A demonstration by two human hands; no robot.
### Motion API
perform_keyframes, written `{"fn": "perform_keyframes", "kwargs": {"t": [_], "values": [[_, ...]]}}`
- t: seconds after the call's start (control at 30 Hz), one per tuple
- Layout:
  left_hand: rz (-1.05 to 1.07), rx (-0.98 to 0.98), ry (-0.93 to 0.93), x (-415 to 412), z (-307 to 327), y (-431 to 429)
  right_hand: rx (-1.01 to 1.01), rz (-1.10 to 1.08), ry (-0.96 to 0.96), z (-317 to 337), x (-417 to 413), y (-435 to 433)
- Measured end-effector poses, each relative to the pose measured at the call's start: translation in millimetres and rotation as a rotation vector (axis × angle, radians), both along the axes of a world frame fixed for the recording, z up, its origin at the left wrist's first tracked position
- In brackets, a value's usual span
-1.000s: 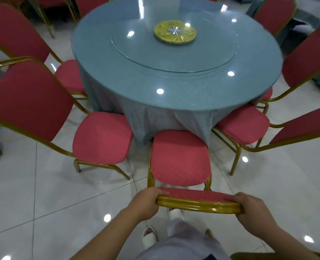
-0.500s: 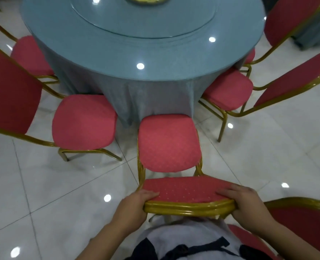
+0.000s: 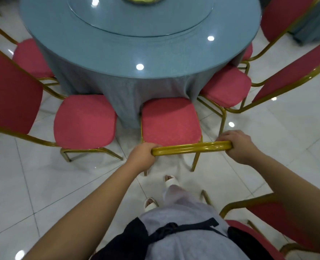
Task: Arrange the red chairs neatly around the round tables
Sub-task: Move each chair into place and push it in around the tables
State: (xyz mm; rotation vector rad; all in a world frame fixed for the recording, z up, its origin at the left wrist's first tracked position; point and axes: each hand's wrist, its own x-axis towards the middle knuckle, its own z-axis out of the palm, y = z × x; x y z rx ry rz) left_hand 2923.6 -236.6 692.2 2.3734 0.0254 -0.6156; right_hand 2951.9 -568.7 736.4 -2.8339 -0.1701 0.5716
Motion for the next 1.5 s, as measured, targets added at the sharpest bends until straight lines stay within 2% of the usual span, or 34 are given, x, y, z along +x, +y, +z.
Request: {"fn": "perform_keyframes", "kwargs": {"t": [0.2, 0.33, 0.43, 0.5, 0.63, 0.77, 0.97, 1.17, 1.33, 1.5], "values": [[-0.073, -0.025, -0.008, 9, -2, -42, -0.107, -0.073, -0.018, 8, 25, -33], [-0.136, -0.116, 0.063, 14, -3, -32, -0.286, -0.087, 0.055, 17, 29, -28], [-0.079, -0.163, 0.117, 3, -6, -8, -0.374, -0.15, 0.139, 37, 15, 2], [0.021, -0.198, 0.122, -15, -8, 18, -0.258, -0.035, 0.065, 50, -2, 43], [0.281, -0.22, 0.185, -68, -16, 79, 0.145, 0.239, -0.013, 66, -39, 145], [0.526, -0.242, 0.204, -114, -12, 131, 0.406, 0.27, 0.02, 61, -49, 232], [0.793, -0.287, 0.079, -146, 13, 215, 0.509, 0.334, 0.182, 42, -37, 313], [1.029, -0.243, -0.069, -142, 33, 333, 0.554, 0.372, 0.279, 13, 6, 423], [1.088, -0.147, -0.089, -113, 37, 444, 0.64, 0.343, 0.338, -10, 47, 555], [1.072, -0.112, -0.006, -60, 48, 545, 0.847, 0.167, 0.474, -6, 88, 685]]}}
